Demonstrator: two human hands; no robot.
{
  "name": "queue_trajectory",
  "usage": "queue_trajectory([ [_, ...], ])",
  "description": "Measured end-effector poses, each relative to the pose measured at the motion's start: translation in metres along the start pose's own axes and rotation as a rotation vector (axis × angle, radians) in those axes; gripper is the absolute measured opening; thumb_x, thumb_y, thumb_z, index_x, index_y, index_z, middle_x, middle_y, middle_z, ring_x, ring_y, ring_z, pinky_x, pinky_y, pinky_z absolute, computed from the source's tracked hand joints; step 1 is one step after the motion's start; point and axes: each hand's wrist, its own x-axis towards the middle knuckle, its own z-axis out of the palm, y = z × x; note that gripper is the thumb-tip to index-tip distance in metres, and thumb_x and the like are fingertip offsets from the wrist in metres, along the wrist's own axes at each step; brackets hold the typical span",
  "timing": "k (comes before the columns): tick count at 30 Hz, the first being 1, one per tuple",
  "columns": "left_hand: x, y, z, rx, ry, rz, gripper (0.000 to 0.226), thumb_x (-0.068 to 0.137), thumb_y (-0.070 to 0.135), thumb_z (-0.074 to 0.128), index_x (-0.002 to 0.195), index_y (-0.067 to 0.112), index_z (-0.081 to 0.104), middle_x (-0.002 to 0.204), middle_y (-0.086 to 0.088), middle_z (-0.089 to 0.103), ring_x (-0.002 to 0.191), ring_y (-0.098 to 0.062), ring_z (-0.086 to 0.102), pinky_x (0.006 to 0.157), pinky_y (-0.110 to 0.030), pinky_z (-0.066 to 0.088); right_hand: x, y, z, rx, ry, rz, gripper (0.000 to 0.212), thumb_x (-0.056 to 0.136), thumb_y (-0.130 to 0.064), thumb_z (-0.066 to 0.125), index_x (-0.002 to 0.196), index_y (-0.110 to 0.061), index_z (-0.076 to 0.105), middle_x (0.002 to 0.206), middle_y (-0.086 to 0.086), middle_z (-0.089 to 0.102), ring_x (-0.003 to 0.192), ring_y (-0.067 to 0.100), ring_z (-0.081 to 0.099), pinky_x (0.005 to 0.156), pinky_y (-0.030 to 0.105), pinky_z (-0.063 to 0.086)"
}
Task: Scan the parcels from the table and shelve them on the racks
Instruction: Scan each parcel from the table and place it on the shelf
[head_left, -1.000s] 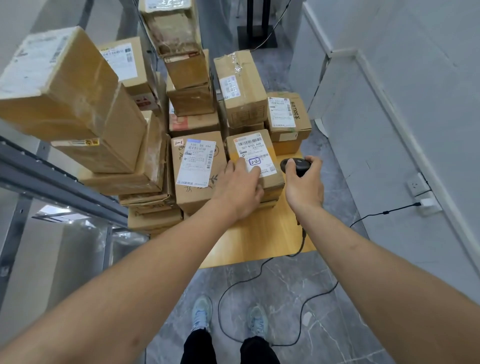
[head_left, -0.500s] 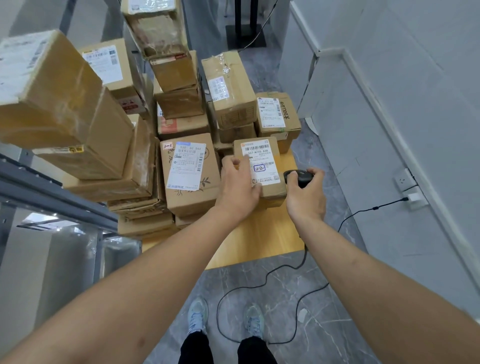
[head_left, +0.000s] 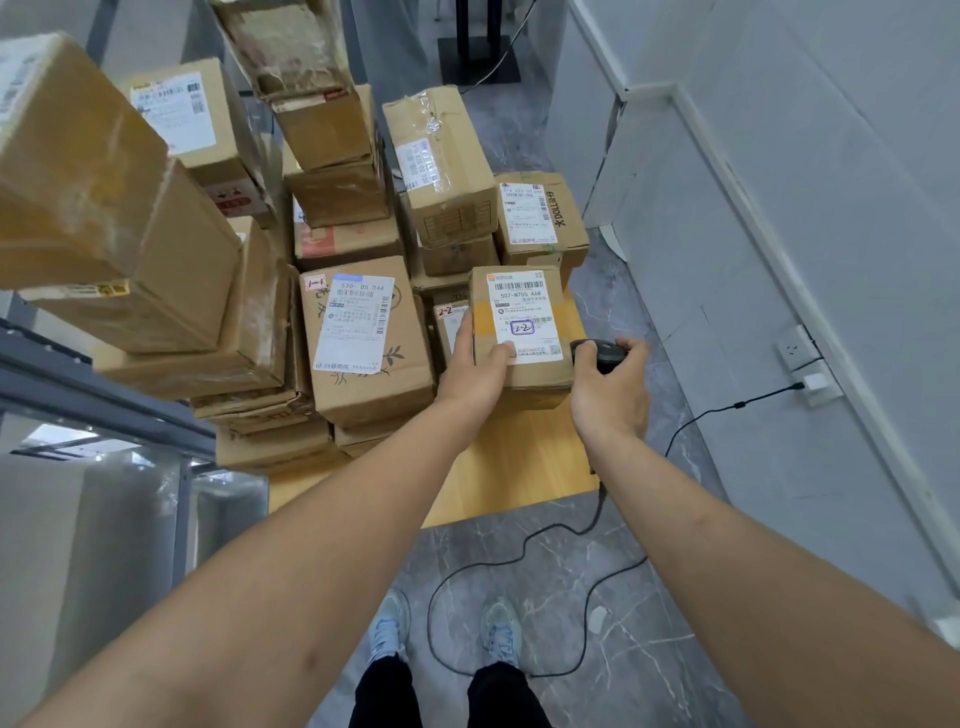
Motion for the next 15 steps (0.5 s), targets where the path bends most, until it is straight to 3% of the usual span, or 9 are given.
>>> queue_trajectory([
  [5, -0.009, -0.004, -0.002, -0.04, -0.033, 0.028, 0.068, 0.106, 0.04, 0.049, 0.161, 0.057, 0.012, 0.157, 0.018, 0.042, 0.134, -0.012, 0.042, 0.105, -0.032, 0.029, -0.004, 0.003, -0.007, 0.034, -0.007, 0.014, 0.03, 0.104, -0.05, 0.05, 0.129, -0.035, 0.042, 0.093, -0.007, 0.061, 0.082, 0.018, 0.063, 0.064, 0.034, 0.048],
  [9, -0.019, -0.002, -0.005, -0.062, -0.078, 0.097, 0.068, 0.108, 0.038, 0.05, 0.161, 0.057, 0.013, 0.153, 0.02, 0.044, 0.137, -0.011, 0.043, 0.111, -0.031, 0.032, -0.008, 0.0, -0.02, 0.058, 0.036, -0.012, 0.03, 0.103, -0.051, 0.049, 0.128, -0.038, 0.041, 0.093, -0.009, 0.062, 0.084, 0.019, 0.064, 0.072, 0.04, 0.053],
  [15, -0.056, 0.015, -0.02, 0.007, -0.132, 0.235, 0.077, 0.11, 0.035, 0.049, 0.155, 0.066, -0.005, 0.147, 0.026, 0.044, 0.137, -0.009, 0.046, 0.121, -0.036, 0.032, -0.026, -0.016, -0.048, 0.065, 0.054, -0.126, 0.032, 0.102, -0.051, 0.049, 0.13, -0.036, 0.043, 0.093, -0.012, 0.06, 0.083, 0.013, 0.06, 0.07, 0.037, 0.047],
])
